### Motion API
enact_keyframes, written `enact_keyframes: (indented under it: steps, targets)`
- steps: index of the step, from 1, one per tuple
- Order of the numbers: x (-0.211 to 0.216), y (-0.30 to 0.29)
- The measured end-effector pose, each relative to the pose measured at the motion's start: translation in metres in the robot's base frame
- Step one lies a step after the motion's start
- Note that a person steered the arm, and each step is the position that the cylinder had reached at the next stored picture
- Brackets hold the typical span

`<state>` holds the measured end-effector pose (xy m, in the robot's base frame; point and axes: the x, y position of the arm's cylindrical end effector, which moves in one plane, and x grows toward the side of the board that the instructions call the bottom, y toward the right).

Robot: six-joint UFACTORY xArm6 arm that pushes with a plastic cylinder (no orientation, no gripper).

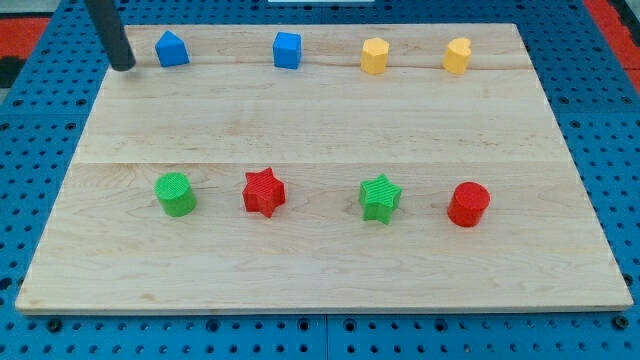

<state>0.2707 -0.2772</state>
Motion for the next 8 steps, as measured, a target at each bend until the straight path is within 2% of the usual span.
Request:
enact_keyframes:
  steps: [1, 3, 4, 7, 8]
  targets:
    - [-0.016, 0.005]
    - [-0.015, 0.043]
    - [-0.029, 0.05]
    - [-0.033, 0.065]
    - [0.006, 0.063]
